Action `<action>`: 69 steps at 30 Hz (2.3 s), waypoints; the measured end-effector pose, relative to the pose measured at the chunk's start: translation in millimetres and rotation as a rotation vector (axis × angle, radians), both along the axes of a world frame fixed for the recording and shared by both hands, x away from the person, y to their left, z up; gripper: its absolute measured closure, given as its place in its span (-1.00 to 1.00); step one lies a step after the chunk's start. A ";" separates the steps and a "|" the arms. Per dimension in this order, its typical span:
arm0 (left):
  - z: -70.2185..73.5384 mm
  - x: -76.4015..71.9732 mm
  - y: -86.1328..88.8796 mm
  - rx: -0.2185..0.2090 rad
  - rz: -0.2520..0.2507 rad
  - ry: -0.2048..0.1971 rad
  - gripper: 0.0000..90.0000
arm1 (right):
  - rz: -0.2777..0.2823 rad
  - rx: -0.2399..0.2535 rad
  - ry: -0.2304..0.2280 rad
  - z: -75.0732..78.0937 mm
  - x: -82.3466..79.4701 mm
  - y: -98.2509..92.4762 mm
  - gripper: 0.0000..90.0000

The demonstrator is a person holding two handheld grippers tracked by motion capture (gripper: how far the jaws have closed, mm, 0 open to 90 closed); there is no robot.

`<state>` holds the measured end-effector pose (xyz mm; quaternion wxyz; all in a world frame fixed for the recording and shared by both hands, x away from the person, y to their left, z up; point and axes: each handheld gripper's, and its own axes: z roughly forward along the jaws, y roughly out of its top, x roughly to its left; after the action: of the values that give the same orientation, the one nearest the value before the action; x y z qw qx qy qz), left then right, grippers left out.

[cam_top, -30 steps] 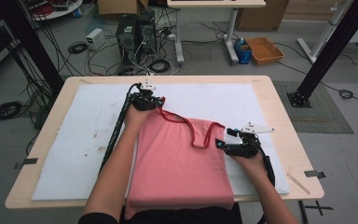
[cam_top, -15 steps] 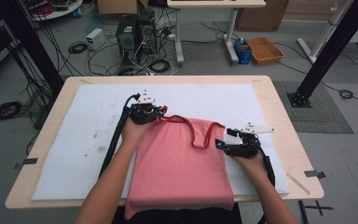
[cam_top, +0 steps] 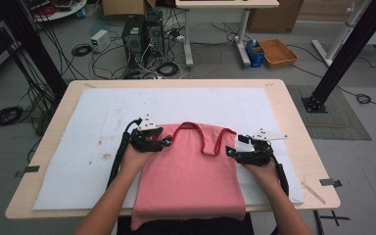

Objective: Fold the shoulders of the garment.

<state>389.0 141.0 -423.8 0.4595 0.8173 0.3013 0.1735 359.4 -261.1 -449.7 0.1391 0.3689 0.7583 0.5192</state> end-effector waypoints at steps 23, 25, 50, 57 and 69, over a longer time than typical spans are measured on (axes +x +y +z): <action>-11.8 -9.3 8.3 0.005 -0.080 0.057 0.49 | 0.000 -0.011 -0.004 0.1 -0.5 1.2 -0.53; -14.1 -10.8 8.9 0.015 -0.093 0.063 0.64 | -0.001 -0.012 -0.004 0.1 -0.4 1.1 -0.53; -18.8 -32.5 32.0 0.004 -0.098 0.101 0.85 | 0.004 -0.004 0.003 -0.2 0.7 0.5 -0.53; -23.2 -28.4 29.4 0.009 -0.076 0.126 0.49 | 0.003 0.001 0.006 0.2 0.8 -0.2 -0.51; -9.0 -27.1 40.2 -0.137 -0.015 0.025 -0.28 | 0.221 -0.172 -0.028 5.9 -6.6 39.8 0.12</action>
<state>361.8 181.1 -432.8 0.5120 0.7881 0.3121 0.1390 352.8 -221.3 -443.7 0.1225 0.2626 0.8340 0.4696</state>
